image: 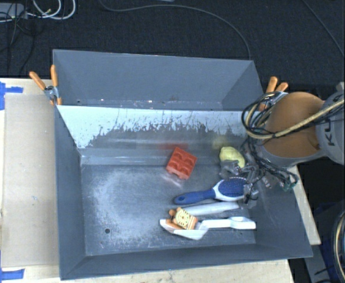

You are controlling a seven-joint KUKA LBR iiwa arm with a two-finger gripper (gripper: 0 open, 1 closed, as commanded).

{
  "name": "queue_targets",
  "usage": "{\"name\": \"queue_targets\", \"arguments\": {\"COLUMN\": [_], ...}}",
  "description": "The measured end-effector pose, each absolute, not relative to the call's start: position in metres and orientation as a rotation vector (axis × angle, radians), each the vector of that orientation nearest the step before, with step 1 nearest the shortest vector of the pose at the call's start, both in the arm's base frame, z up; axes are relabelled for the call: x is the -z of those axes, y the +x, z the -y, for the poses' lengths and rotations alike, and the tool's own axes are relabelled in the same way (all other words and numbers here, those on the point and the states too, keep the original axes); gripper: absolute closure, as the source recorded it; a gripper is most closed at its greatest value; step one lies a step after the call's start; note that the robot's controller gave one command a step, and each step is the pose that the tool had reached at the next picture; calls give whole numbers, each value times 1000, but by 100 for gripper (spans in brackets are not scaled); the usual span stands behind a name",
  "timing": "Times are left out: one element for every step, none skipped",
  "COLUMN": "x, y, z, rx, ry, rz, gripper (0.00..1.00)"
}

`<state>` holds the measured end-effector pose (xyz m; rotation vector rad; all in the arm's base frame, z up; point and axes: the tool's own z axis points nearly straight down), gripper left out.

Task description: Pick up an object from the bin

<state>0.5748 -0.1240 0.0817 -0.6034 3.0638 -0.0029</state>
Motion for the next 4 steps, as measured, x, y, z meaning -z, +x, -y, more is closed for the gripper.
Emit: {"name": "queue_targets", "arguments": {"x": [-98, -117, -139, -158], "y": [573, 572, 572, 573], "z": [123, 123, 123, 123], "rx": [0, -3, -4, -3], "ry": [-605, -605, -604, -603], "rz": [-3067, -3071, -3073, -3071], "gripper": [100, 100, 100, 100]}}
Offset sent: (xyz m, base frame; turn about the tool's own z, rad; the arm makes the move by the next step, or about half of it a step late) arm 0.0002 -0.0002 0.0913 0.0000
